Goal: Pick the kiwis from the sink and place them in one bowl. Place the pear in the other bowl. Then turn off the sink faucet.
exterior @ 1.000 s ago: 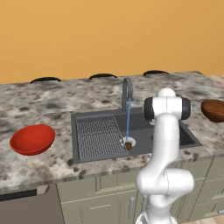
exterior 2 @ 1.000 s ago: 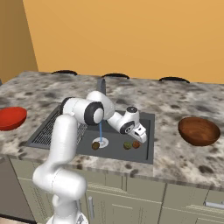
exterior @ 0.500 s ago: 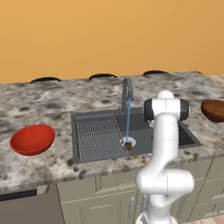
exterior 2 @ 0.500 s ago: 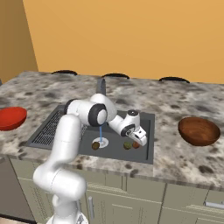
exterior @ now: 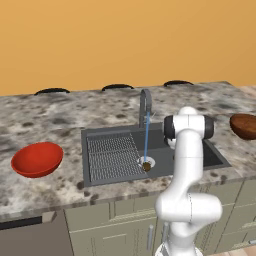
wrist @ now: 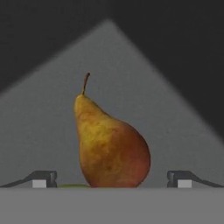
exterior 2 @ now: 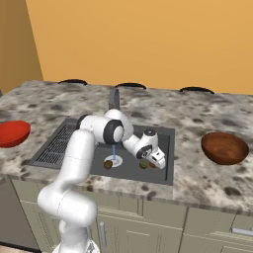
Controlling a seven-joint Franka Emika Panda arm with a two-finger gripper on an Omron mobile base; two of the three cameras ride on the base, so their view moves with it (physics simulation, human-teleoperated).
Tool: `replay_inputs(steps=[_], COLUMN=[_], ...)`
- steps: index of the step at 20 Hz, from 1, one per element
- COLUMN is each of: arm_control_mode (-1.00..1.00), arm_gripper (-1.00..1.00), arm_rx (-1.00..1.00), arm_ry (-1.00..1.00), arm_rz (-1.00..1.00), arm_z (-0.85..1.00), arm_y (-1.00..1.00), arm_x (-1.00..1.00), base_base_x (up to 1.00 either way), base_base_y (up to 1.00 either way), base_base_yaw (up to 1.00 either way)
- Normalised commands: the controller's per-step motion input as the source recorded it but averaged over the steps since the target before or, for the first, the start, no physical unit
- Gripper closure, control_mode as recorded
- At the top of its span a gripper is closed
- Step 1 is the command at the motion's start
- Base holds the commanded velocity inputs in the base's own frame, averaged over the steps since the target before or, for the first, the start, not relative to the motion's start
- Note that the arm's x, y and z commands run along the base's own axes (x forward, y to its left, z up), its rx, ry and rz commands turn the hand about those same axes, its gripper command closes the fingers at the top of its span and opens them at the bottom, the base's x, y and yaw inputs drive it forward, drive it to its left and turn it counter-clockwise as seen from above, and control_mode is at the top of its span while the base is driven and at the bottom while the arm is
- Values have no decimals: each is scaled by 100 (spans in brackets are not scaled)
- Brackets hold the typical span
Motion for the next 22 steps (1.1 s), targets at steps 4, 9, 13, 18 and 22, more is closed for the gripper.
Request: replay_inputs(steps=[4,9,13,18,22], arm_control_mode=[-100,-100,-100,-100,-100], arm_gripper=[-100,-100,100,100,100], arm_rx=[0,0,0,0,1], arm_ry=[0,0,0,0,-1], arm_rz=[-3,-1,-1,-1,-2], arm_z=[-25,-32,-22,12,63], arm_y=[-9,-14,0,0,0], arm_x=[14,14,-1,-5,-8], base_base_x=[0,0,0,0,0], base_base_y=[0,0,0,0,0], base_base_yaw=[0,0,0,0,0])
